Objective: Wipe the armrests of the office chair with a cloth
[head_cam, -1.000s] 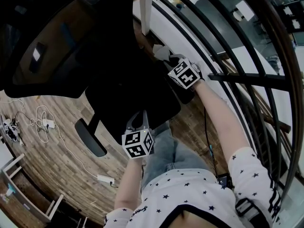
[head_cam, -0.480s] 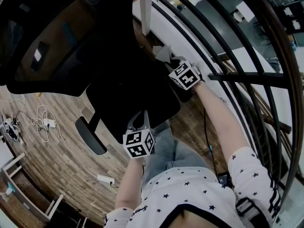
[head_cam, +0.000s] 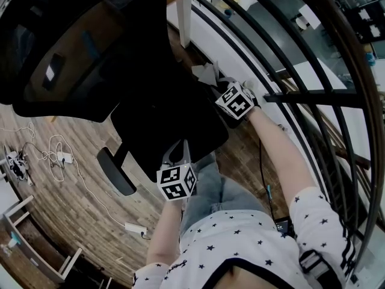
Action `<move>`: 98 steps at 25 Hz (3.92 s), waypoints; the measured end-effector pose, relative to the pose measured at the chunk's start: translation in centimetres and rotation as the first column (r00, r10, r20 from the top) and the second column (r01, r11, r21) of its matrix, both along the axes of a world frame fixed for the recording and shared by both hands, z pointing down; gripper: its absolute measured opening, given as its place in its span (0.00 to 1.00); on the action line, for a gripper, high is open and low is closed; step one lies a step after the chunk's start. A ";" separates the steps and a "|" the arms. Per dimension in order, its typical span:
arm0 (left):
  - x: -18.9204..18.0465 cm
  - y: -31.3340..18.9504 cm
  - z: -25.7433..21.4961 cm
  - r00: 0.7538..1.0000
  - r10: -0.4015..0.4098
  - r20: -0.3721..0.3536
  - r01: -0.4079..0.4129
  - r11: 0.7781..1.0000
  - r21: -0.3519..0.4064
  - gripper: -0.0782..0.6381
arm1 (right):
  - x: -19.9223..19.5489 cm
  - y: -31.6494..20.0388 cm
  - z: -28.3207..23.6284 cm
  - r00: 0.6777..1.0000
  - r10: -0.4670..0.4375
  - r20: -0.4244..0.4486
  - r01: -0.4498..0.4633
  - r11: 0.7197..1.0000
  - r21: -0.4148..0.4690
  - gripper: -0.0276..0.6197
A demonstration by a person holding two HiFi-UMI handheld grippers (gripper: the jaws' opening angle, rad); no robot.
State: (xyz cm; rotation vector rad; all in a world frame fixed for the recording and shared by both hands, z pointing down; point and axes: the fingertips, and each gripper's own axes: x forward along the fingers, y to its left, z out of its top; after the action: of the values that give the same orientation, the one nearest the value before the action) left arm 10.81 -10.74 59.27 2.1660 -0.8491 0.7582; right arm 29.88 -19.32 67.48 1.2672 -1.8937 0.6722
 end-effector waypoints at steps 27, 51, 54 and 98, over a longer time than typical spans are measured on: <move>-0.2 3.2 -1.3 0.999 0.038 -0.002 -0.038 0.999 0.021 0.12 | -1.2 5.6 -0.5 1.000 0.022 0.018 -0.022 1.000 -0.008 0.09; 0.2 5.4 -1.8 0.996 0.092 -0.008 -0.092 0.995 0.032 0.12 | -1.4 10.7 -0.1 0.997 0.068 0.034 -0.067 0.997 -0.036 0.09; 0.1 5.6 -1.9 0.996 0.094 -0.009 -0.094 0.995 0.036 0.12 | -1.4 11.4 0.0 0.997 0.072 0.033 -0.071 0.997 -0.040 0.09; -1.7 9.0 -3.9 0.994 0.102 -0.042 -0.098 0.990 0.098 0.12 | -2.8 19.5 0.6 0.995 0.092 -0.037 -0.096 0.987 -0.125 0.09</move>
State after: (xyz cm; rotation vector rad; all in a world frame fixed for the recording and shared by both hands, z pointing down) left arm 9.13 -1.74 55.32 2.3166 -0.7718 0.7258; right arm 27.11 0.17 68.09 1.2841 -1.7462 0.8052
